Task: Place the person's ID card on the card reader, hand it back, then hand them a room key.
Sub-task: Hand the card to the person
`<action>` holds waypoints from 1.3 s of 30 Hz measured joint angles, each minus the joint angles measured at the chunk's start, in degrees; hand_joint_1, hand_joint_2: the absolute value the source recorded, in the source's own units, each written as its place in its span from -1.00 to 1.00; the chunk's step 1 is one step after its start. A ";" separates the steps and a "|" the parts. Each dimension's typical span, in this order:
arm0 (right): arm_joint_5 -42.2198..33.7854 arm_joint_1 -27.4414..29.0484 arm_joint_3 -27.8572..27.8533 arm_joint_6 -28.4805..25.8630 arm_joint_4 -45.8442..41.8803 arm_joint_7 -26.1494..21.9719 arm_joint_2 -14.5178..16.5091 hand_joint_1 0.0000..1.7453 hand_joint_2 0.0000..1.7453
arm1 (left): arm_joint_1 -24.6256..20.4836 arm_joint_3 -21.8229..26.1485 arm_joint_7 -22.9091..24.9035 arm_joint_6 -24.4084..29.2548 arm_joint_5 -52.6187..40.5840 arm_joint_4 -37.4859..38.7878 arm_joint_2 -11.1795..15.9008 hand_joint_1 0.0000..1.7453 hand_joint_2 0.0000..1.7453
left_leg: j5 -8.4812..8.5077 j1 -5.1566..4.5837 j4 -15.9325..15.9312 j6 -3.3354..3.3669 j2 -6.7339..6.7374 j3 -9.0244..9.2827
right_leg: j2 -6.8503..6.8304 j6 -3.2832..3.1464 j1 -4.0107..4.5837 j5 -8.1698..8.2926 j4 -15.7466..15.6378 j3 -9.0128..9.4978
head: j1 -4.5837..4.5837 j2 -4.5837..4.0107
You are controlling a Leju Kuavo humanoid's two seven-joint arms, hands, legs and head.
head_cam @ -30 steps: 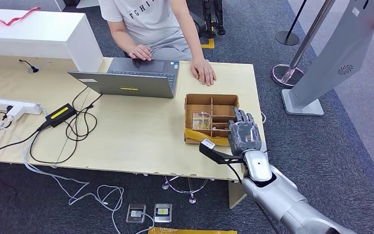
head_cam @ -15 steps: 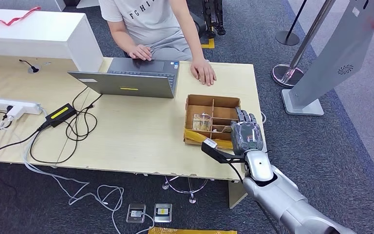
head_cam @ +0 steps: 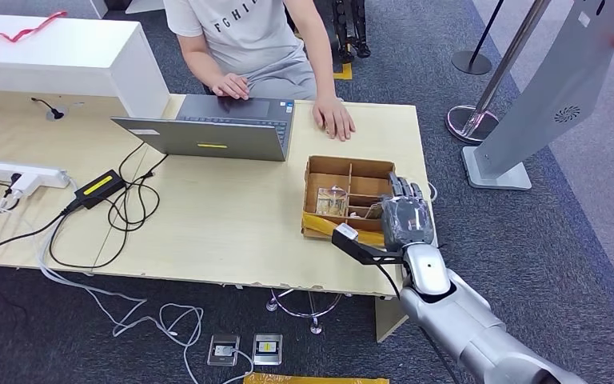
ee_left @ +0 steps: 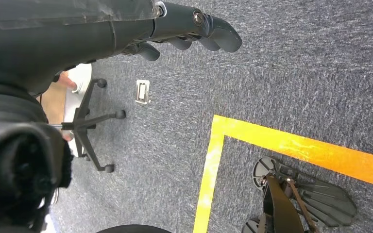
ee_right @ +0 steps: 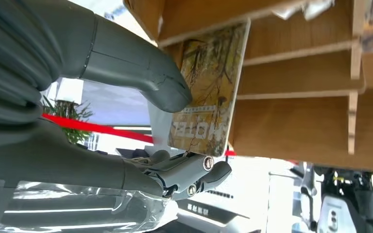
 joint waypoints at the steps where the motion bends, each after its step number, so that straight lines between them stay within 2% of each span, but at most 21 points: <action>1: 0.24 -0.22 -0.02 -0.37 -0.26 0.11 -0.01 1.00 1.00 | 0.00 0.00 0.00 0.03 0.01 0.00 0.00 -1.00 -1.00 | 0.00 0.00 0.00 0.00 0.00 0.00 | 0.00 0.00 0.00 0.00 0.00 0.00 | 0.00 0.00; 11: 2.08 -3.76 -0.63 -0.14 -6.81 1.57 -0.01 1.00 1.00 | 0.19 0.00 -0.01 0.40 0.26 0.00 -0.01 -1.00 -1.00 | 0.02 0.00 0.00 -0.02 0.01 0.01 | 0.02 0.00 0.00 0.00 0.01 0.01 | 0.00 0.01; 21: 0.54 -5.38 -0.79 -1.67 -13.68 2.24 -0.04 1.00 1.00 | 0.24 -0.13 -0.42 0.57 -0.31 0.00 -0.02 -1.00 -1.00 | 0.02 0.00 0.00 -0.02 0.01 0.02 | 0.02 0.00 0.00 0.00 0.01 0.00 | 0.00 0.00; 30: -2.03 -6.97 -0.98 -1.99 -14.49 2.61 -0.02 1.00 1.00 | -0.03 -0.86 -0.37 0.02 -1.28 0.00 -0.02 -1.00 -1.00 | 0.02 0.00 0.00 -0.02 0.00 0.02 | 0.02 0.00 0.00 0.00 0.01 0.00 | 0.00 0.00; 39: 0.15 -8.34 -0.96 -1.52 -14.18 4.51 -0.02 1.00 1.00 | -0.29 -1.43 0.06 -0.10 -1.81 0.00 -0.04 -1.00 -1.00 | 0.02 0.00 0.00 -0.02 0.01 0.01 | 0.02 0.00 0.00 0.00 0.01 -0.01 | 0.00 0.00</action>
